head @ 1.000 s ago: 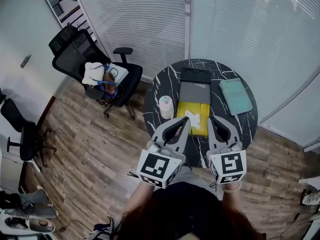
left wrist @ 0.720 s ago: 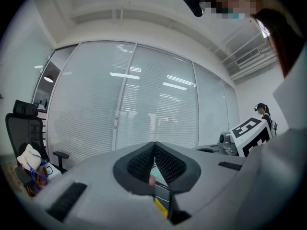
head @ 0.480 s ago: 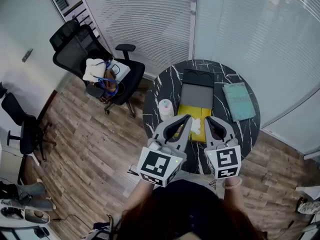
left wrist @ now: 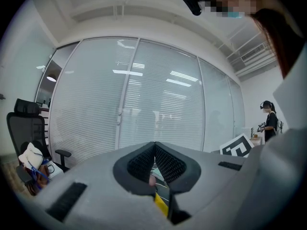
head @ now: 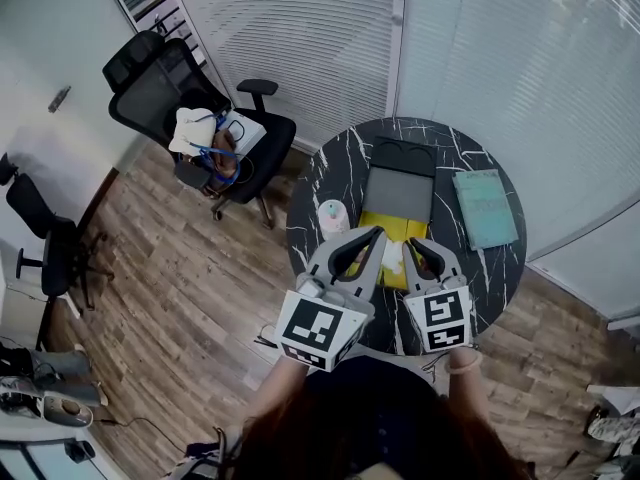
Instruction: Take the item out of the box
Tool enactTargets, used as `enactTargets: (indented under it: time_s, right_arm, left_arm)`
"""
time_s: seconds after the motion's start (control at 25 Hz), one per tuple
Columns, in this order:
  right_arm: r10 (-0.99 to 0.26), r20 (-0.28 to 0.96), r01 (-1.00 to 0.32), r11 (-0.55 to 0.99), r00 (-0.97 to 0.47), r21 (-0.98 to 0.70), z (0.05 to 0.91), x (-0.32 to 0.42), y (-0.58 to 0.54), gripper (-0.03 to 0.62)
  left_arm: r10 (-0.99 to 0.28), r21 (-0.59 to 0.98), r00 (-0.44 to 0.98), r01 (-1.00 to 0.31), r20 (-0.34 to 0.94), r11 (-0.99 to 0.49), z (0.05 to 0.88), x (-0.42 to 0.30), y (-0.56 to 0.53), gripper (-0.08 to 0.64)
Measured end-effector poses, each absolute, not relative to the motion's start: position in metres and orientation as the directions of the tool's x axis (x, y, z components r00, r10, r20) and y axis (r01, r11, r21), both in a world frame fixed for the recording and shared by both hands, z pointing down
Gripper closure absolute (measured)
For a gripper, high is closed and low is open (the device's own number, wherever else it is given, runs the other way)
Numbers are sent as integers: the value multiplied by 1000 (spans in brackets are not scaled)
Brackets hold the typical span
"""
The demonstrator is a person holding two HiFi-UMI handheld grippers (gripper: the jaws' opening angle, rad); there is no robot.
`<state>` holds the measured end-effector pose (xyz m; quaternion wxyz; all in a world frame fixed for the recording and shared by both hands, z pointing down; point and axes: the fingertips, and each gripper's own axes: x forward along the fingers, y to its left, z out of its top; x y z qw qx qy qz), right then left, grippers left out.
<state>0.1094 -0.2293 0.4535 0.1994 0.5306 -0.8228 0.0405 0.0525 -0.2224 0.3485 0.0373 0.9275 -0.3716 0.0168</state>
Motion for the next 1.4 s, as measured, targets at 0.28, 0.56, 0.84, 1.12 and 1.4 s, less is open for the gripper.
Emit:
enactTargets:
  time_s: [0.28,0.56,0.84,1.12,1.4]
  right_arm:
    - [-814,440,-864,482,-380,146,490,108,-238,565]
    - [-777,510,-841,513,-370,171,527,112,-246,502]
    - [-733,579,-811,551,-357,196,568,110,-252,497]
    - [-673,651,-770,603,-352,207,612,107,-261,492]
    - [-623,701,-729,650,-347,217,644,99,-267,491]
  left_arm:
    - [-687,69,724,-690,65,-720,352,57,-230,534]
    - [-690,84,720,-694,77,-715,354,59,-237,534]
    - [-693,81,715,-699,91,-710,361,60,-241,534]
    - [-711,79,695,-719,108,-690,366,57,-247,534]
    - [-720,87,682,-731,130,-677,372,55,-249,534]
